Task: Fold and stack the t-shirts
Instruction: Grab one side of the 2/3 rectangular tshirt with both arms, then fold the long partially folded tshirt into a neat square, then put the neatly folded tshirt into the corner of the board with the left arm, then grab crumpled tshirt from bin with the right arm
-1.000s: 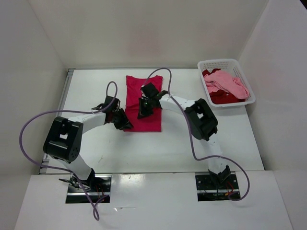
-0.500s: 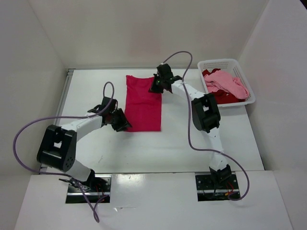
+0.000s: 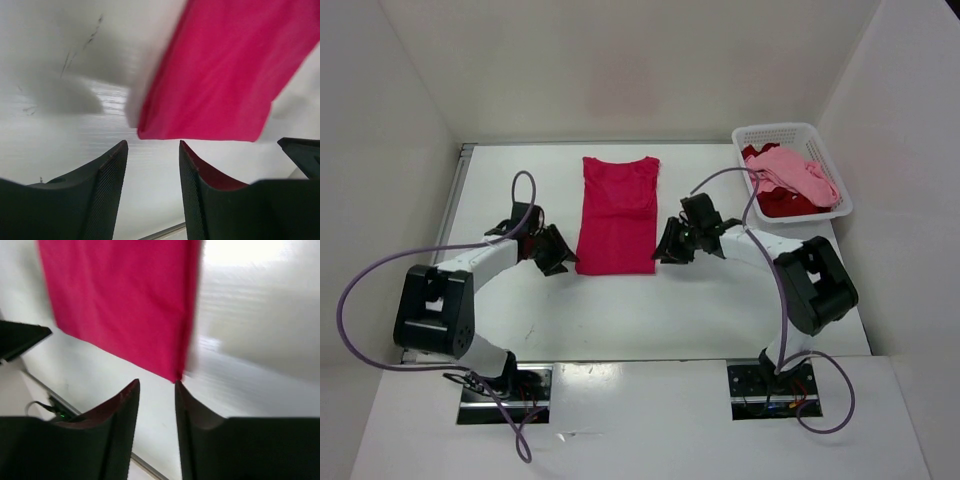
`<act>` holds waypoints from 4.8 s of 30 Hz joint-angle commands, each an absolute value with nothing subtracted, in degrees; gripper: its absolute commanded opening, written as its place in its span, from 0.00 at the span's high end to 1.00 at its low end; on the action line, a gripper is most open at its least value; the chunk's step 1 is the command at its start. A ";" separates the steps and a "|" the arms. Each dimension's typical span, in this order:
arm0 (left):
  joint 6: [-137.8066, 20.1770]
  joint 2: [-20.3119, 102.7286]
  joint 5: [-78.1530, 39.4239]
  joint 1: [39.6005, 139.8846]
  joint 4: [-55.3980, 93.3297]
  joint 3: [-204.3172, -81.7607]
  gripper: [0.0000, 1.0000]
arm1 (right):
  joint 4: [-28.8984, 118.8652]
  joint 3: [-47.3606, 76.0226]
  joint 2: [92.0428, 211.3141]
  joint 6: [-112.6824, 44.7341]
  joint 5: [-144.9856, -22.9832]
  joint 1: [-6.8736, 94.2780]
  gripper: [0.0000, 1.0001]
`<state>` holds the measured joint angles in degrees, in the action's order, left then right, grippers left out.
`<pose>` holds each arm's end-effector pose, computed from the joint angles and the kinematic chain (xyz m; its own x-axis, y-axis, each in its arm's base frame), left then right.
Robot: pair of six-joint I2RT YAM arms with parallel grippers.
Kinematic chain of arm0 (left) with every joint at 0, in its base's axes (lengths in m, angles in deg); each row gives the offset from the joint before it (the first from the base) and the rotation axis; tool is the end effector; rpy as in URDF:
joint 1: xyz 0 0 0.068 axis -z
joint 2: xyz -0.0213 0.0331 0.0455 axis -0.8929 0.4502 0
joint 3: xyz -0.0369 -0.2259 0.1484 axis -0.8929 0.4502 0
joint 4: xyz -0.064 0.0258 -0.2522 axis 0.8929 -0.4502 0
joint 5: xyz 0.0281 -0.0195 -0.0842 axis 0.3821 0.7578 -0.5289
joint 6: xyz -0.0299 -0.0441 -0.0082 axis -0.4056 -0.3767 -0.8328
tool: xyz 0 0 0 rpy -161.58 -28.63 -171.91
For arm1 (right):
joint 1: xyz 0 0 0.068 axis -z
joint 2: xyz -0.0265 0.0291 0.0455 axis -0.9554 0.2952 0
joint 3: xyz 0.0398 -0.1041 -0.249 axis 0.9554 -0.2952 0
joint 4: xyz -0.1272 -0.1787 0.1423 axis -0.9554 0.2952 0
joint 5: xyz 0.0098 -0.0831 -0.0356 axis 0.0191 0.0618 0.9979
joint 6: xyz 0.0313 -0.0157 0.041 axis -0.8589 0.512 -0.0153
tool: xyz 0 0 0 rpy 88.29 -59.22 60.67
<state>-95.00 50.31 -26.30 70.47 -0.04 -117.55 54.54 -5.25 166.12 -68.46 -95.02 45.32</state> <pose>0.2841 -0.0454 0.1849 -0.7455 -0.6257 -0.2296 -0.4172 0.7067 -0.5715 0.2984 0.1683 0.1847 -0.9178 0.2269 -0.3258 -0.0211 0.7915 0.6108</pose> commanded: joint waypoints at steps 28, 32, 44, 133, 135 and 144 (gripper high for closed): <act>-92.49 43.53 -36.67 72.30 -6.76 -108.15 1.00 | 51.86 -20.85 154.82 -77.15 -96.47 37.51 1.00; -93.64 24.37 -40.20 72.30 -20.96 -103.92 1.00 | 55.36 -28.16 141.29 -85.94 -96.47 30.48 1.00; -93.82 39.86 -33.88 72.83 -15.85 -133.87 1.00 | 65.49 -4.02 145.97 -68.92 -100.78 51.28 1.00; -90.91 43.59 -38.69 78.96 6.31 -121.51 0.46 | 67.06 21.83 162.25 -54.94 -73.10 79.40 0.70; -91.97 43.59 -38.70 82.73 7.81 -120.70 0.46 | 67.59 25.94 168.05 -54.32 -70.30 80.12 0.55; -90.65 42.44 -37.38 89.52 7.28 -121.06 0.40 | 67.25 38.62 185.11 -52.56 -68.52 80.65 0.33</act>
<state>-91.09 44.13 -37.82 89.42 5.42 -119.84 68.11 33.76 184.31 -54.19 -70.78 80.95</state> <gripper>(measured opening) 0.602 0.670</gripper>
